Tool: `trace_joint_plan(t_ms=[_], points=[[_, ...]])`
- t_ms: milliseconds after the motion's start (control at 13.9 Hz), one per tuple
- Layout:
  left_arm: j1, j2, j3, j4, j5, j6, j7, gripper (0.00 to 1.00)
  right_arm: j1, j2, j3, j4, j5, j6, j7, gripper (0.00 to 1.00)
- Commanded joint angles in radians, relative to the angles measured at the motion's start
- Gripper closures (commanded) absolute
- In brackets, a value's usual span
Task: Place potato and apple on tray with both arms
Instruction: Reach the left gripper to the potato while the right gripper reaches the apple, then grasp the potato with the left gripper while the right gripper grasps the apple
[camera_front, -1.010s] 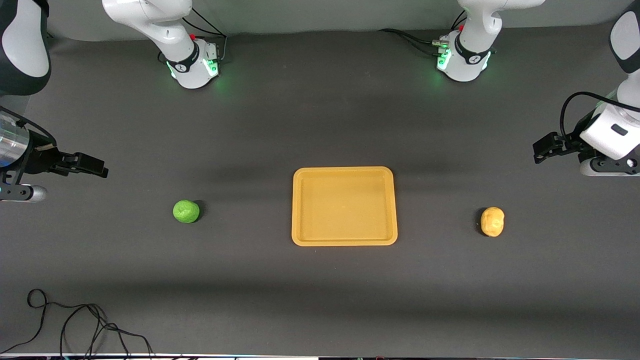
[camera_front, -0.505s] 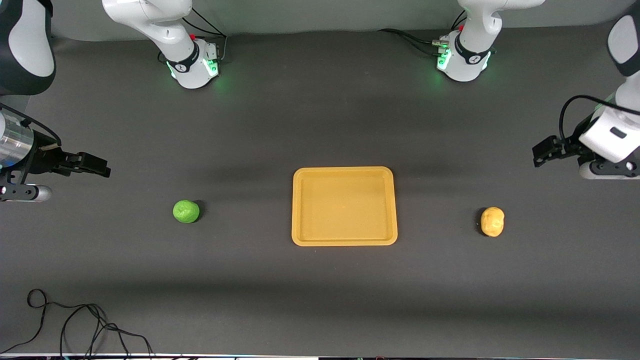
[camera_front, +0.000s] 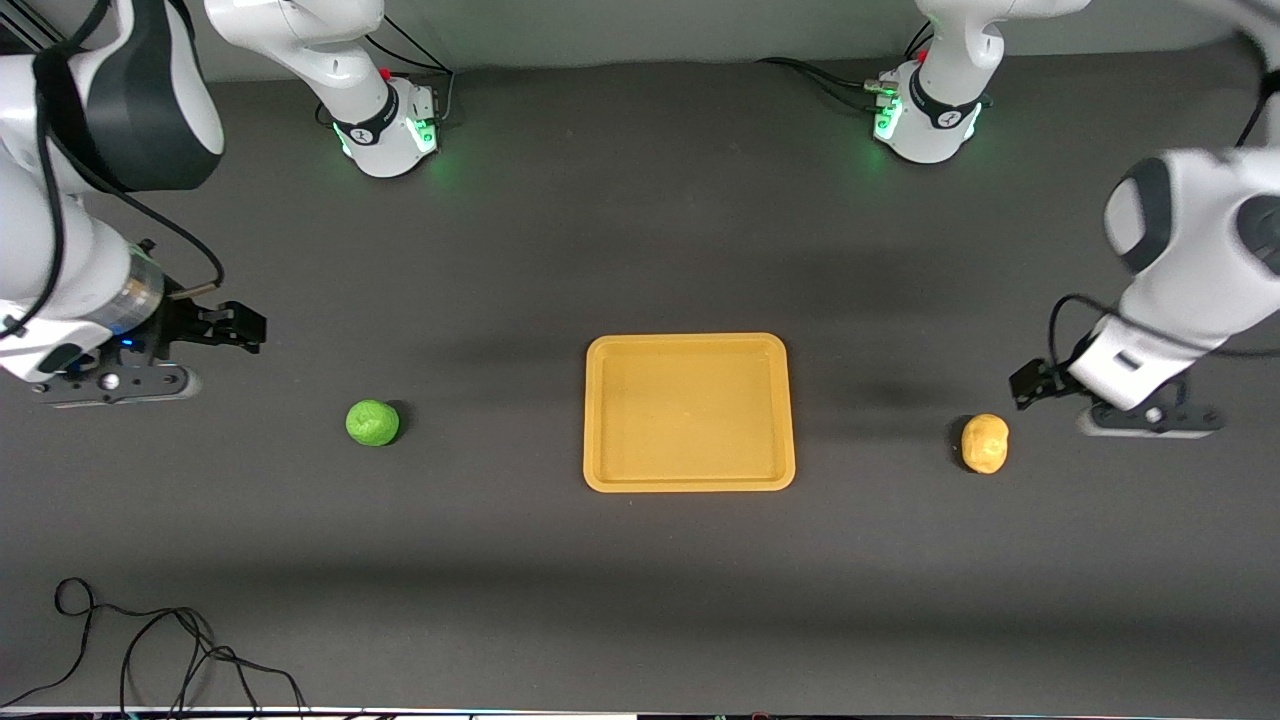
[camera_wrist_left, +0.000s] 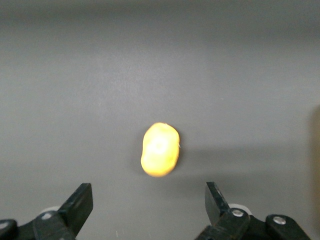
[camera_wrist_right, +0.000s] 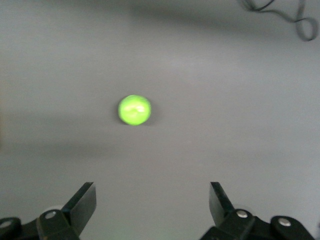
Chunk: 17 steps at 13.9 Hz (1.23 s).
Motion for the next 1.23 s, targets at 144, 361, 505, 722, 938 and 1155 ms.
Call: trace_joint_plan(t_ms=[144,361,505,722,938,1155], points=[[0.005,0.189,0.0,-0.078,0.035,0.262,0.018,0.0,-0.022,0.009,-0.06,-0.006,0.121,-0.001,-0.014,0.0],[0.011,0.295,0.004,-0.079,0.035,0.368,0.02,0.0,-0.015,0.008,-0.062,-0.082,0.124,0.092,-0.019,0.0],[0.016,0.296,0.004,-0.079,0.035,0.365,0.02,0.02,-0.018,0.0,-0.063,-0.17,0.124,0.192,-0.025,0.0],[0.015,0.295,0.003,-0.077,0.035,0.361,0.014,0.4,-0.018,-0.012,-0.065,-0.314,0.125,0.378,-0.021,0.0],[0.008,0.266,0.0,-0.068,0.028,0.349,-0.003,0.64,-0.022,0.011,-0.074,-0.448,0.127,0.57,-0.008,0.0],[-0.016,0.17,-0.01,-0.033,0.022,0.181,-0.037,0.66,-0.016,0.054,-0.075,-0.509,0.13,0.691,-0.002,0.0]])
